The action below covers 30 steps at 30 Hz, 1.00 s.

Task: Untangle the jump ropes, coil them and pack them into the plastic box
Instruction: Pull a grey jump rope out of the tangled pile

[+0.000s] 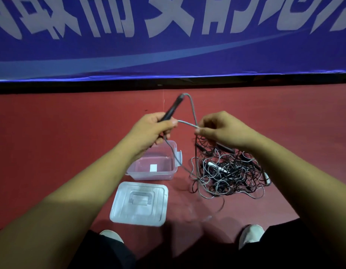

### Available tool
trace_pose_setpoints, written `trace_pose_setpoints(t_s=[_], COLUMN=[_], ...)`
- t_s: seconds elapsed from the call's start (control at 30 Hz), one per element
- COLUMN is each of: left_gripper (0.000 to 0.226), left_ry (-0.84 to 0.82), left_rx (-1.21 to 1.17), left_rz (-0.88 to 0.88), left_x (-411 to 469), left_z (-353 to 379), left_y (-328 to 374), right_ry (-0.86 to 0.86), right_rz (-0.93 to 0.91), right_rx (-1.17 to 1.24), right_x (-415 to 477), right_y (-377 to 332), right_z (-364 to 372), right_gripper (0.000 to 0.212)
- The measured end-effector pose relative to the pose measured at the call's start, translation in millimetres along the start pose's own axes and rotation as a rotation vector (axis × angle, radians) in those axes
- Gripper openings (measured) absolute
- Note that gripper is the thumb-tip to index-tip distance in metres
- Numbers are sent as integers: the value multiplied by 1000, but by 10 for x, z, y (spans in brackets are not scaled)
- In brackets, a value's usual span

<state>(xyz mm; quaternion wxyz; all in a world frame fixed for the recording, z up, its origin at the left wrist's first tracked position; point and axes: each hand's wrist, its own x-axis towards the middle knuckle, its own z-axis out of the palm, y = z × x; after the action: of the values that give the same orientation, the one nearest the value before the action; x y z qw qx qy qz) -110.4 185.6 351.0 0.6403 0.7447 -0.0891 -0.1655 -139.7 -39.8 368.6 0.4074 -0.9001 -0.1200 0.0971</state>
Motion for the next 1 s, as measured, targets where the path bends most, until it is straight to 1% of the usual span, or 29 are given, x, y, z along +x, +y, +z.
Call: trace_pose_setpoints(t_s=[0.07,0.1,0.13,0.17,0.27,0.33,0.4,0.43,0.47,0.53,0.57,0.6,0.63,0.7,0.73,0.77,0.8,0.83,0.9,0.93,1.0], left_gripper=[14,15,15,15,14,15,14,13,10,9,8,6,8,11,9,8,8,6,8,10,12], left_ry=[161,233,293,341,426,418,405,417,435,486,490,463,396,167,42,-60,-128,-159,-126,-79,64], left_rx=[-187,-262,-308,-338,-350,-311,-281,-198,-32,395,479,458,366,130,76,91,135,164,127,74,-110], left_rz=[-19,-28,-33,-39,-57,-61,-95,-114,-127,-89,-48,-15,12,13,6,13,33,54,87,101,125], left_x=[49,70,87,102,149,162,179,190,191,181,163,132,99,30,-4,-32,-59,-70,-51,-36,7], left_z=[-73,-121,-171,-229,-380,-427,-440,-451,-469,-516,-505,-461,-396,-193,-87,0,61,86,62,29,-57], left_y=[7,16,22,21,29,51,69,53,21,-57,-66,-43,-17,29,33,23,7,-17,-19,5,76], right_ry=[-144,-196,-226,-226,-149,-87,4,49,79,80,56,21,-14,-53,-42,-13,25,58,71,48,-31], right_rz=[51,94,139,172,207,190,132,94,58,6,-19,-47,-81,-154,-177,-178,-166,-147,-100,-78,-4], right_rx=[-241,-280,-263,-253,-344,-417,-493,-505,-474,-353,-319,-322,-353,-388,-357,-287,-198,-116,-14,4,-15], right_x=[-12,-24,-41,-57,-73,-70,-70,-74,-77,-85,-91,-93,-94,-87,-69,-49,-24,1,32,32,6], right_y=[158,232,291,344,436,447,429,399,360,241,175,116,68,-27,-73,-116,-156,-183,-183,-152,-39], right_z=[-61,-103,-151,-206,-346,-386,-362,-336,-309,-236,-182,-111,-29,139,196,219,217,200,148,116,43], right_gripper=[21,22,23,24,22,20,18,18,19,22,23,24,24,28,29,28,26,24,22,22,21])
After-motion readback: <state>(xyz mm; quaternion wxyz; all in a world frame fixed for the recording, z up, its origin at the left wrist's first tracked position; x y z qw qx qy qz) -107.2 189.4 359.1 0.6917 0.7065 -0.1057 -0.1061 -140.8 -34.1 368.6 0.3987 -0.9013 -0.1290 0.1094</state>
